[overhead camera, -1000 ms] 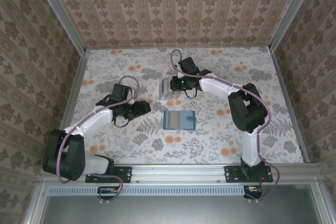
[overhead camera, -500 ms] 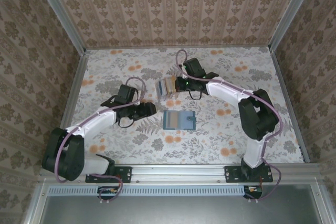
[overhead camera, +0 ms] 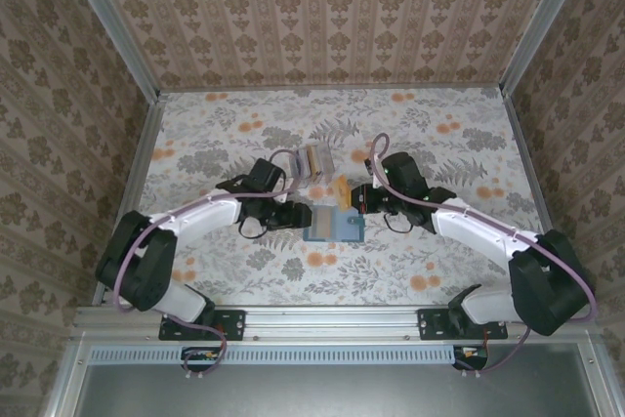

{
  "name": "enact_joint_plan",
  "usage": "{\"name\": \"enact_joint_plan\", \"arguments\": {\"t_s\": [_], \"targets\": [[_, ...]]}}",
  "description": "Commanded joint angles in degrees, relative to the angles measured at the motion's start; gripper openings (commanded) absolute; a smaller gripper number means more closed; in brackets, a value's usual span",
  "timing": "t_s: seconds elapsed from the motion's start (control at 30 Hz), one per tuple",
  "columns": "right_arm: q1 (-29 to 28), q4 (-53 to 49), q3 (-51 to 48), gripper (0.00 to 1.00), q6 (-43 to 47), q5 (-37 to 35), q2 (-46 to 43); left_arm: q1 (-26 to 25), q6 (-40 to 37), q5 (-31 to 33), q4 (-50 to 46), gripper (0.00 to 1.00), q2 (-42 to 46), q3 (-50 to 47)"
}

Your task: Put the credit cards into the card holder

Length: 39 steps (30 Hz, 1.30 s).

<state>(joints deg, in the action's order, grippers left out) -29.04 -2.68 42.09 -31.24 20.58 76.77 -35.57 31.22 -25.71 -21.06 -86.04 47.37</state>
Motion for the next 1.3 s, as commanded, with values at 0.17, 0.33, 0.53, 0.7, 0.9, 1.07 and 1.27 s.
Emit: {"name": "enact_joint_plan", "arguments": {"t_s": [0.17, 0.33, 0.53, 0.7, 0.9, 1.07, 1.27], "targets": [[3.5, 11.7, -4.8, 0.00, -8.2, 17.6, 10.7, -1.4, -1.1, -0.2, -0.9, 0.58, -4.0, 2.4], [4.2, 13.0, -6.3, 0.00, -8.5, 17.7, 11.5, -1.6, -0.1, 0.1, 0.4, 0.55, -4.8, 2.0], [4.2, 14.1, -9.1, 0.00, -9.9, 17.1, 12.1, -1.7, 0.7, -0.4, 1.5, 0.52, -6.6, 2.0], [4.3, 14.9, -11.8, 0.00, -11.8, 14.9, 10.8, -1.7, 0.6, -1.0, 2.1, 0.40, -7.1, 2.1], [4.8, 15.8, -13.9, 0.00, -13.1, 14.1, 8.9, -1.8, 0.1, 0.0, 1.4, 0.36, -7.4, 1.8], [4.9, 18.8, -14.1, 0.00, -15.1, 14.8, 10.5, -1.8, 0.7, 1.0, 1.6, 0.36, -7.2, 1.3], [4.9, 19.3, -13.8, 0.00, -16.0, 14.0, 11.9, -2.1, 0.9, 1.7, 1.4, 0.36, -6.4, 1.0]]}}
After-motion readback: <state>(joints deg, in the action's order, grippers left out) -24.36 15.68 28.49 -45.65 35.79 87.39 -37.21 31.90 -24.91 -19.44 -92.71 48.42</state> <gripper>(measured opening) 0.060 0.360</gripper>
